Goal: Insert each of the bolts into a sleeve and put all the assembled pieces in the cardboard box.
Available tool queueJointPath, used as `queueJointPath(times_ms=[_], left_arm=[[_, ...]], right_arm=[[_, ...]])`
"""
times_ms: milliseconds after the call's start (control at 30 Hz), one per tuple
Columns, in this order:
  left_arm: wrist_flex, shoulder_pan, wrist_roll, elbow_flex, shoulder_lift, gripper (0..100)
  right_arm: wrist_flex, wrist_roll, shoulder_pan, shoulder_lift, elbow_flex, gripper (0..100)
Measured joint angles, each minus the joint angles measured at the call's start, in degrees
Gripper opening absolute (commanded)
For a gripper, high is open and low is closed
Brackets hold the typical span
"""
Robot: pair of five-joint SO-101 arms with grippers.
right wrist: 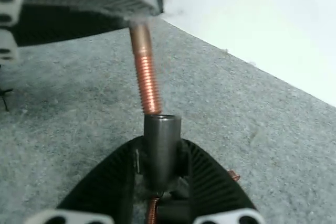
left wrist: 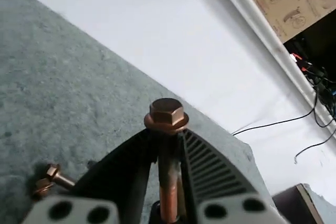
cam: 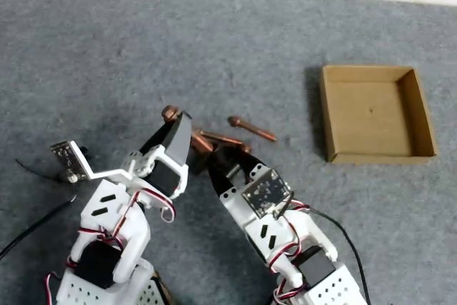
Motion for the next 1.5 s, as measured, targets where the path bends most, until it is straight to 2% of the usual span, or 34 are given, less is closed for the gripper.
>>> queueJointPath(times_ms=[667,867,1500], left_arm=[[1.41,-0.09,-0.18,2.11,-0.18,1],[0.18,2.73,-0.26,2.11,-0.18,1],[-0.26,3.34,-0.35,2.11,-0.18,1]], right_arm=[[0.00,0.00,0.09,0.09,0.00,0.4],[0.18,0.00,0.18,0.09,0.00,0.4],[0.18,0.00,-1.05,0.09,0.00,0.4]])
